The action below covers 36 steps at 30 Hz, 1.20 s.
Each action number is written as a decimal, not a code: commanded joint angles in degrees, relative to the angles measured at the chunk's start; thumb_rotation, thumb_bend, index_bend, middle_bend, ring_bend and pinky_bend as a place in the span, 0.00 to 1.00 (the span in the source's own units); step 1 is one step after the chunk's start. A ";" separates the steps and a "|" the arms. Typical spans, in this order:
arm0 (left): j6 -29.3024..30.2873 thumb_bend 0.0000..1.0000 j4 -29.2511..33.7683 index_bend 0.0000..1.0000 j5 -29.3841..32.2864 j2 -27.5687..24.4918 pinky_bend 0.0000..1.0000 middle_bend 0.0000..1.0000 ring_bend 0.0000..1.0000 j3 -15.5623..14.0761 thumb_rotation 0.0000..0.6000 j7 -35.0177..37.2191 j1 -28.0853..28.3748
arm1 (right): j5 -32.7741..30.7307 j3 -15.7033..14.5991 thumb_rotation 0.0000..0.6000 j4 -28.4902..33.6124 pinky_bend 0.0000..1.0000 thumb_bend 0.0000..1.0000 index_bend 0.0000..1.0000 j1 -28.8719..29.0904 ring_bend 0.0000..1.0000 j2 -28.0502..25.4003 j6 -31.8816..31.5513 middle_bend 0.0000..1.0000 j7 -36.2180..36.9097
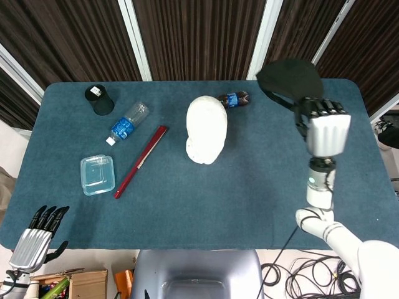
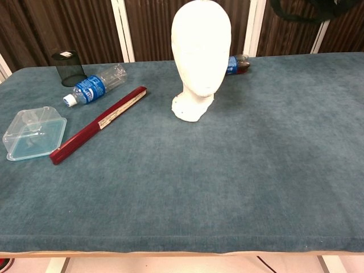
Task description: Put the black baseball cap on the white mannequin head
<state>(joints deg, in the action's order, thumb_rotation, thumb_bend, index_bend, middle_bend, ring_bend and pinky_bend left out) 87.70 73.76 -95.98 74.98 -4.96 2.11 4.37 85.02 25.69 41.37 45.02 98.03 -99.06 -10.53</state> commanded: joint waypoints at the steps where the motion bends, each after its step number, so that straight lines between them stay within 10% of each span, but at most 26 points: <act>1: -0.36 0.30 0.28 0.00 0.42 -0.12 0.07 0.14 0.10 0.05 1.00 -0.23 -0.02 | 5.22 -1.89 1.00 3.82 0.79 0.44 1.00 6.58 0.68 -0.90 -0.16 0.74 -9.90; 33: -1.56 0.30 1.54 0.00 1.03 -0.75 0.07 0.14 0.10 0.41 1.00 -0.96 0.29 | 15.76 -18.32 1.00 1.93 0.80 0.44 1.00 5.45 0.68 6.46 2.32 0.74 -16.23; 36: -1.76 0.30 1.94 0.00 1.33 -0.95 0.07 0.14 0.11 0.48 1.00 -0.70 0.30 | 14.52 -18.60 1.00 0.81 0.79 0.42 0.88 3.97 0.66 6.94 4.11 0.72 -18.62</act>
<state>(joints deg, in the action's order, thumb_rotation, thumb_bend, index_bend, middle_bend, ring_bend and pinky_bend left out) 85.99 75.62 -94.74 74.10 -4.51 1.34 4.67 100.25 7.40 42.70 49.89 104.58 -96.07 -27.60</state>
